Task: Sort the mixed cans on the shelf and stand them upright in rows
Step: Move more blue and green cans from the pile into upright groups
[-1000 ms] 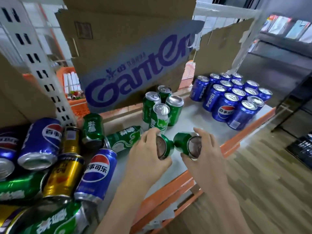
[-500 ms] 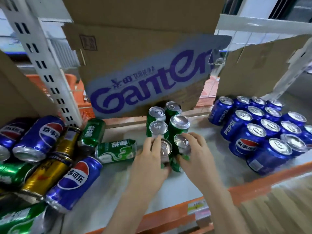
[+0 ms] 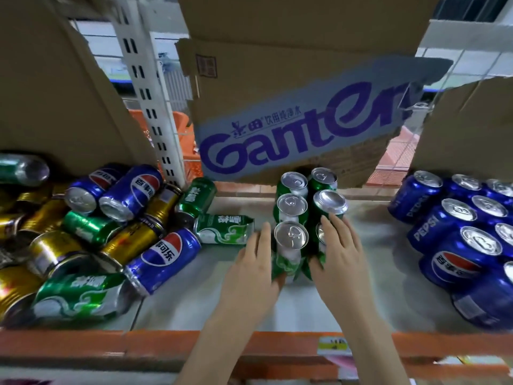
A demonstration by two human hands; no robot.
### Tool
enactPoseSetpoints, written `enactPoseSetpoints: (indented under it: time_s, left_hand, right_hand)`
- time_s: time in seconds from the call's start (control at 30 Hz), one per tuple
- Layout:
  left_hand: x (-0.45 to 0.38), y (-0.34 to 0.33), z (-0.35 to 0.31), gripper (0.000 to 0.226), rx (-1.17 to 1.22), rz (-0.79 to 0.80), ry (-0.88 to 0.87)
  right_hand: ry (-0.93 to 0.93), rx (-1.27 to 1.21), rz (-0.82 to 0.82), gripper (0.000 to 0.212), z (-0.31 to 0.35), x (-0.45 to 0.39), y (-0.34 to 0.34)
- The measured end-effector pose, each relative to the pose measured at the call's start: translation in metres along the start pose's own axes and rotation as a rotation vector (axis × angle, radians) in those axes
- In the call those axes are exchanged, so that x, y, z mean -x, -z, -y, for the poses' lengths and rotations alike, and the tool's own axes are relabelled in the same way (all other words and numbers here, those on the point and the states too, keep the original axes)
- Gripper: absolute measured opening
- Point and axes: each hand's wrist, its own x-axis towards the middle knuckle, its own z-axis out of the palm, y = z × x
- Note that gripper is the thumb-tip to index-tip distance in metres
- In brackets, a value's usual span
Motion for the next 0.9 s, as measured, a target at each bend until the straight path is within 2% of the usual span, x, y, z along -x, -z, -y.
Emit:
enactPoseSetpoints:
  time_s: [0.2,0.37,0.47,0.7,0.83,0.9]
  left_hand:
    - [0.018,0.021,0.038,0.067,-0.031,-0.008,0.066]
    - [0.029,0.057,0.084,0.049,-0.111,-0.132,0.012]
    - [0.032,0.079,0.13,0.038,-0.145,-0.242,0.002]
    - [0.033,0.119,0.194,0.036,-0.194,-0.291,0.012]
    - [0.026,0.127,0.192,0.039,-0.182,-0.223,-0.037]
    - [0.02,0.126,0.192,0.041,-0.184,-0.219,-0.045]
  right_hand:
    - [0.022,-0.088,-0.122,0.049,0.033,0.005,0.009]
    - [0.071,-0.144,-0.193,0.039,0.094,0.004,0.001]
    - [0.092,-0.127,-0.162,0.04,0.133,0.001,-0.021]
    - [0.047,0.014,0.158,0.061,0.181,-0.004,-0.075]
    - [0.064,0.205,0.525,0.076,0.178,-0.037,-0.082]
    - [0.119,0.289,0.631,0.086,0.174,-0.055,-0.087]
